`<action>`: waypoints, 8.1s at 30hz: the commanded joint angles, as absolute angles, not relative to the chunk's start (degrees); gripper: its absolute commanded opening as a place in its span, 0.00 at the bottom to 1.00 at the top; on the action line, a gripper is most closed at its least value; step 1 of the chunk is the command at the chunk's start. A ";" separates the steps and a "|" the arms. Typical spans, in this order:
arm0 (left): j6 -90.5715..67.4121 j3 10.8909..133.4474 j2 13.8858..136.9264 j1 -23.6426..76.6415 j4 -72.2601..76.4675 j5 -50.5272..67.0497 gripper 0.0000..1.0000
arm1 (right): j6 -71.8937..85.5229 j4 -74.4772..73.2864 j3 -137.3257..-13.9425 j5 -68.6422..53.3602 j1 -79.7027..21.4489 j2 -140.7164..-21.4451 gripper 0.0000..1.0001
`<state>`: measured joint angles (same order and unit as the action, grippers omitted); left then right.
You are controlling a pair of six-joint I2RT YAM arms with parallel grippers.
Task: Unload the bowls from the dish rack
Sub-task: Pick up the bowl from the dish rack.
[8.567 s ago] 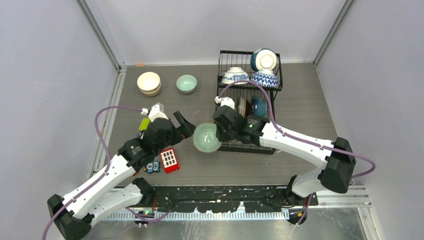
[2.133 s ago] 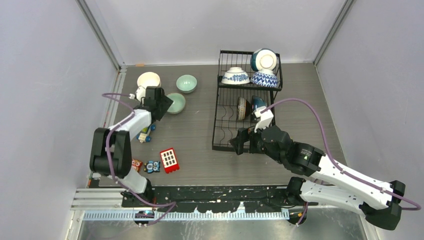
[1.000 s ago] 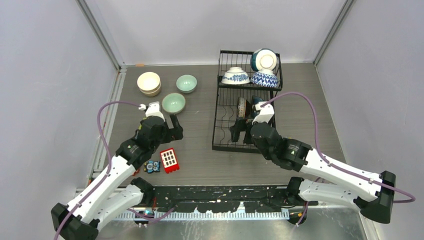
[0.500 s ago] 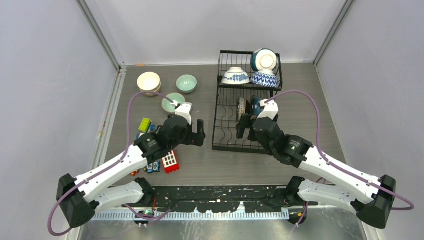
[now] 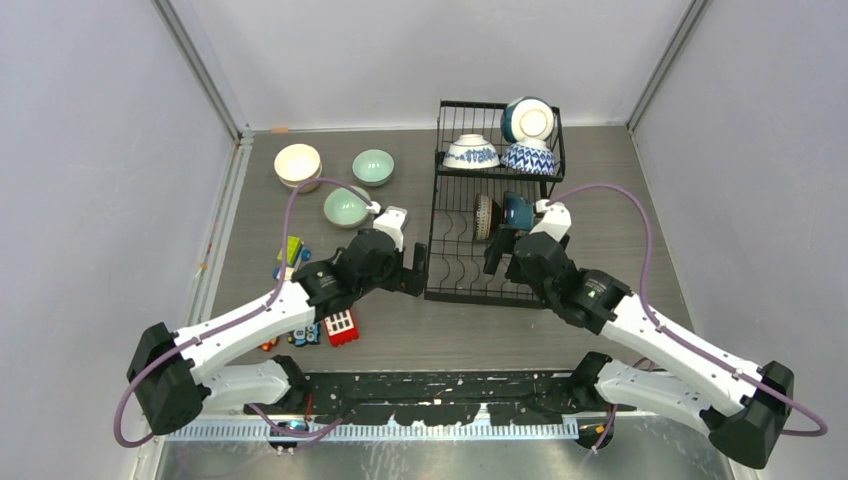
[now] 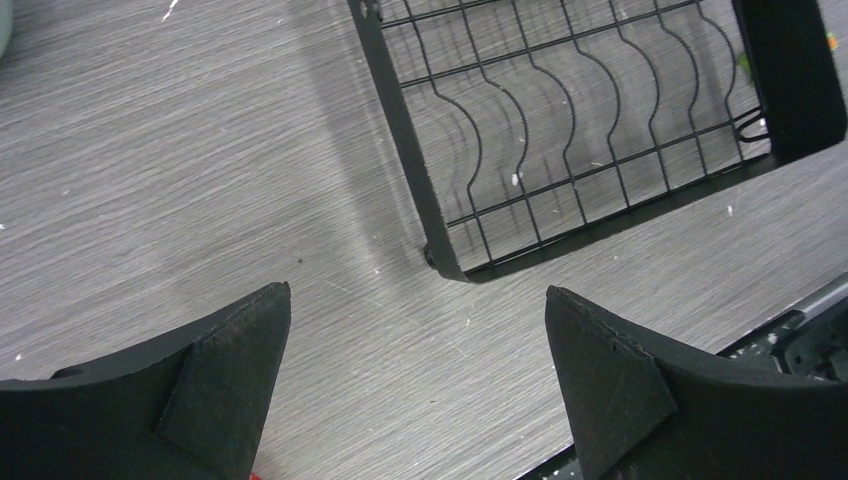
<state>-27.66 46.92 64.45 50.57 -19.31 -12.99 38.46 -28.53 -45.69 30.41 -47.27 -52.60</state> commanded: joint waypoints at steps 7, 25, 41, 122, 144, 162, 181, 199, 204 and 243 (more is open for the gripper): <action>-28.01 48.31 63.20 50.74 -7.65 -7.48 1.00 | 48.33 -36.75 -42.82 36.43 -42.96 -44.07 0.98; -34.60 46.63 73.40 50.50 14.10 -0.33 0.98 | 49.99 -24.08 -35.97 38.71 -39.13 -45.82 0.90; -45.00 46.50 84.32 48.17 32.08 5.25 0.91 | 41.26 -21.43 -35.62 33.71 -38.88 -41.29 0.88; -48.28 57.05 106.14 46.43 37.88 -8.37 0.85 | 36.86 -27.68 -34.63 29.64 -38.96 -22.13 0.91; -45.70 51.86 98.02 47.30 38.45 -5.69 0.83 | 37.56 -26.97 -32.81 28.23 -38.93 -21.47 0.91; -46.26 53.53 105.45 57.71 54.49 -17.71 0.82 | 37.93 -29.64 -33.90 27.31 -38.99 -18.88 0.91; -39.48 60.50 114.56 57.55 59.49 -17.10 0.76 | 36.57 -29.11 -33.97 24.21 -38.98 -18.53 0.91; -42.03 66.49 119.89 54.72 57.48 -10.48 0.65 | 36.53 -29.94 -33.83 24.39 -38.97 -16.84 0.92; -42.49 66.62 121.11 54.19 58.06 -9.60 0.58 | 36.57 -30.39 -33.73 24.39 -38.97 -16.41 0.92; -42.90 71.01 127.22 51.88 63.76 -0.90 0.29 | 36.56 -30.59 -33.58 25.00 -38.95 -17.43 0.92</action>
<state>-43.11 69.32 126.67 52.29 59.46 -2.00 37.34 -31.81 -32.77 24.12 -39.13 -17.12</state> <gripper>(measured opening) 0.301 0.919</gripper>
